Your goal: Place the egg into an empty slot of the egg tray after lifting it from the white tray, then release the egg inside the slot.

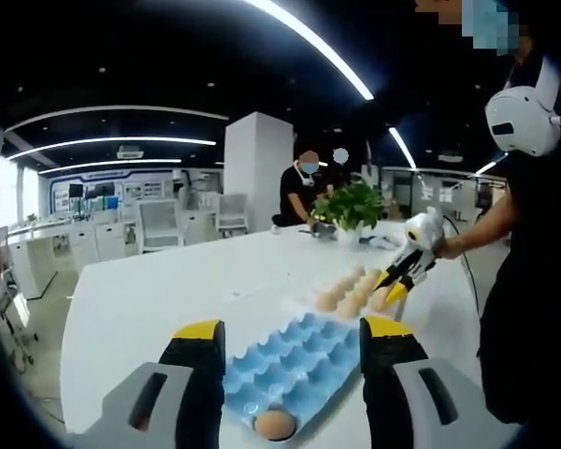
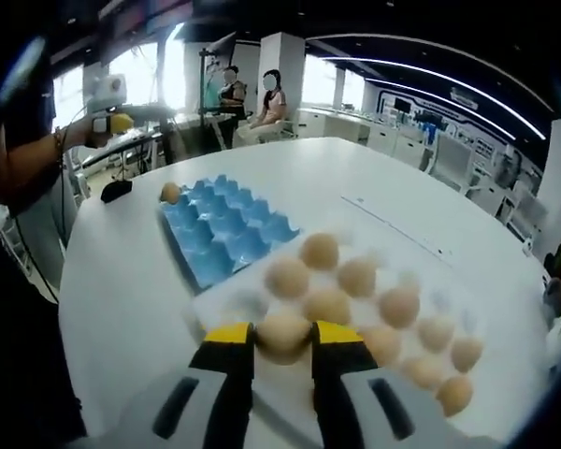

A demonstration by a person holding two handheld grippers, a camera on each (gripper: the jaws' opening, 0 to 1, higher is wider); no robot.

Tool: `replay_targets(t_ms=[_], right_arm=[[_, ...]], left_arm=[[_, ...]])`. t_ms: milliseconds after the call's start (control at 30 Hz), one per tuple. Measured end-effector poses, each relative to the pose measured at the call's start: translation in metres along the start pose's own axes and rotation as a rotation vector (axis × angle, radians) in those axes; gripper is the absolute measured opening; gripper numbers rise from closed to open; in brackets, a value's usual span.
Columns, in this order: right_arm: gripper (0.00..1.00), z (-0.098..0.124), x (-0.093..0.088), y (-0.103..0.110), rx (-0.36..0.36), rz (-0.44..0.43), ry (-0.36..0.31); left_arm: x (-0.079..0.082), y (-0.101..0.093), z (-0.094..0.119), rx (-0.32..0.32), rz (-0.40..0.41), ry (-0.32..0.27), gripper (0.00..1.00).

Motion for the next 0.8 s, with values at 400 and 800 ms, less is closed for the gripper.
replay_targets(t_ms=[400, 800], right_arm=[[0.23, -0.015, 0.023, 0.021, 0.056, 0.034, -0.048], [0.23, -0.039, 0.048, 0.051, 0.144, 0.072, -0.090]], left_arm=[[-0.001, 0.000, 0.003, 0.005, 0.000, 0.001, 0.58], [-0.001, 0.003, 0.007, 0.013, 0.001, 0.002, 0.58]])
Point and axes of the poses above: the point that each gripper's makers call its tool centre point, and the gripper's own axes: z roughly backward along the fingers, y roughly to its left, x roughly out of its top, the point moved 2 cm from there along z, roughly backward along the fingers, and after that the axes turned 2 degrees about -x, right-handed, at the moved point
